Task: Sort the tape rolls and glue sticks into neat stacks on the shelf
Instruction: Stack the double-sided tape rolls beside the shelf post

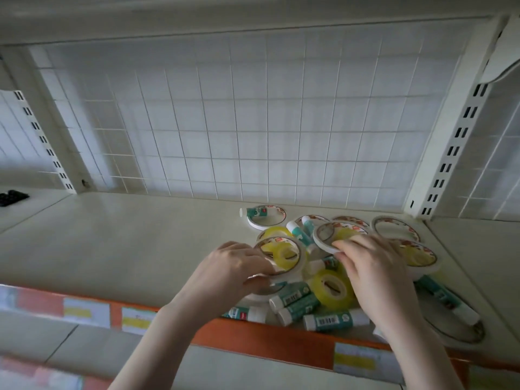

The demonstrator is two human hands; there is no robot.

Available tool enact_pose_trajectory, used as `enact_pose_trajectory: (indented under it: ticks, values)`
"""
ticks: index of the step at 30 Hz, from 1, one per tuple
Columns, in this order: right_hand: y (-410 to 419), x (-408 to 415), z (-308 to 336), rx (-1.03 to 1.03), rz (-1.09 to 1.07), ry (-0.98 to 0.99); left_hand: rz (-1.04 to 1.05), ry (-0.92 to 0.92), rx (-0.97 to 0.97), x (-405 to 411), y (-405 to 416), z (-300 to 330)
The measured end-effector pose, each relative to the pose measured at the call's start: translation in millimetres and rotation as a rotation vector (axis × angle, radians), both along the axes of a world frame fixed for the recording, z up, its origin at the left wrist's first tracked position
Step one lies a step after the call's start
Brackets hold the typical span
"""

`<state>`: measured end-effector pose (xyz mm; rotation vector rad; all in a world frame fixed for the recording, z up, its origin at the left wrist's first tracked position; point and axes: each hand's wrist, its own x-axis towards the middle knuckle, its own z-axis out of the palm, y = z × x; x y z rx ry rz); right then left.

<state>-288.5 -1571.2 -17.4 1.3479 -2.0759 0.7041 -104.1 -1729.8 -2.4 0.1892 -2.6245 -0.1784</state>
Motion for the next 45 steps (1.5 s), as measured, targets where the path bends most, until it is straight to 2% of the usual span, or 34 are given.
enact_pose_trajectory:
  ticks: [8, 18, 28, 33, 37, 45]
  values:
    - [-1.8, 13.7, 1.3, -0.078, 0.038, -0.002, 0.131, 0.071, -0.040, 25.2, -10.9, 11.3]
    - [-47.9, 88.8, 17.7, -0.126, 0.124, 0.015, 0.287, 0.163, -0.072, 108.2, -45.8, 27.1]
    - [-185.0, 251.0, 20.7, -0.169, 0.264, 0.016, 0.455, 0.206, -0.162, 302.1, -147.7, 38.6]
    - [-262.3, 331.9, 26.2, -0.152, 0.319, -0.056, 0.544, 0.170, -0.214, 400.1, -209.2, 51.2]
    - [-319.8, 387.6, 33.6, -0.089, 0.373, -0.092, 0.595, 0.132, -0.213, 461.1, -251.4, 55.5]
    - [-445.7, 487.7, 32.4, -0.100, 0.540, -0.100, 0.712, 0.143, -0.222, 558.1, -339.8, 41.1]
